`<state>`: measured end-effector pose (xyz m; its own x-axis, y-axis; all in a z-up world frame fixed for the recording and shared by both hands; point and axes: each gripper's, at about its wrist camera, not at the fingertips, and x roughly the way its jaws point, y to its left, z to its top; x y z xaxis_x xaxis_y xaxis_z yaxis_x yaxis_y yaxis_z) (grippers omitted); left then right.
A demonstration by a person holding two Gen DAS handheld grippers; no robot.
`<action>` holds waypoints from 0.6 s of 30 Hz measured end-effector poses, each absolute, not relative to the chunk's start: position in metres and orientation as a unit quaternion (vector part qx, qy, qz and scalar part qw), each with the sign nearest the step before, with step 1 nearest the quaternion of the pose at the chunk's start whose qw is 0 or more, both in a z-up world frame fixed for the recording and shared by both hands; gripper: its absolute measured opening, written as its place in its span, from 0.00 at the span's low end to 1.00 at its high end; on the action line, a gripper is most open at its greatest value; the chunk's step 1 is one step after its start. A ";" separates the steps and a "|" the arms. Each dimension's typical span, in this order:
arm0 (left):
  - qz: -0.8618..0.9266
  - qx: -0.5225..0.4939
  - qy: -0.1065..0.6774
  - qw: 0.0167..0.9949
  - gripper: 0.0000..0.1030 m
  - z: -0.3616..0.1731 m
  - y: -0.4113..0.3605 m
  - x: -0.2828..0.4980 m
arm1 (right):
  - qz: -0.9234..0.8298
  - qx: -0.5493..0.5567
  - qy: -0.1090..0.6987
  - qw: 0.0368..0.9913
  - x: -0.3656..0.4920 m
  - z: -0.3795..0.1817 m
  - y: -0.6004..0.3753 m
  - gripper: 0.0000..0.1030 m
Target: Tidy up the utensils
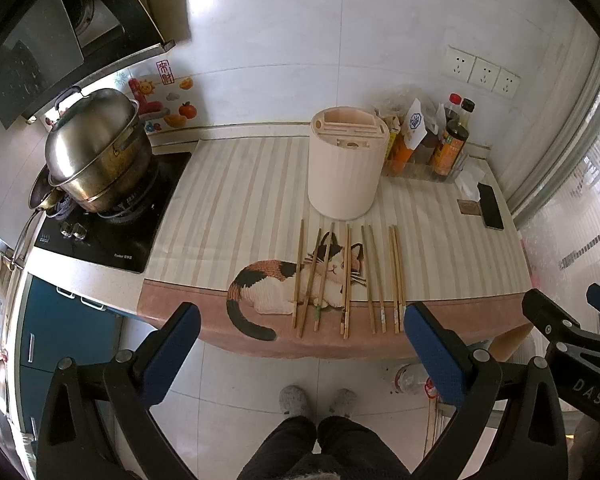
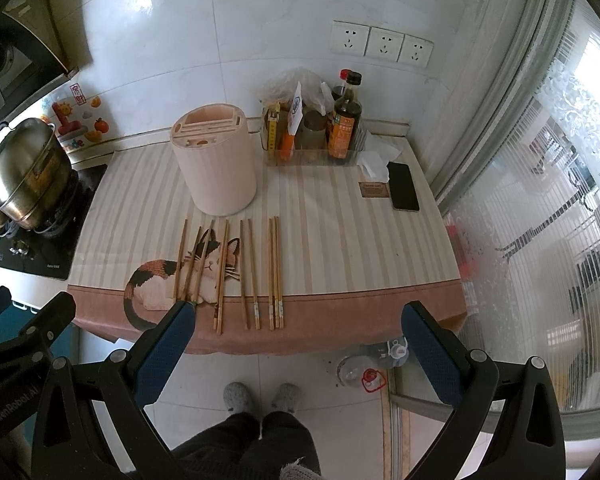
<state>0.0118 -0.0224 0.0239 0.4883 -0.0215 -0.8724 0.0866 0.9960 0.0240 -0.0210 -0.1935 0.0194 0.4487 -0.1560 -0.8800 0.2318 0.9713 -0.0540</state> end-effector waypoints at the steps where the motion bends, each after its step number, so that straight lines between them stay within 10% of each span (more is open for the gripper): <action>1: -0.031 0.032 0.505 0.862 1.00 0.023 -0.025 0.012 | -0.114 0.036 0.513 0.850 -0.020 0.020 -0.193 1.00; 18: 0.010 0.026 0.470 0.882 1.00 0.003 -0.021 0.041 | -0.094 0.062 0.493 0.862 -0.005 0.009 -0.204 1.00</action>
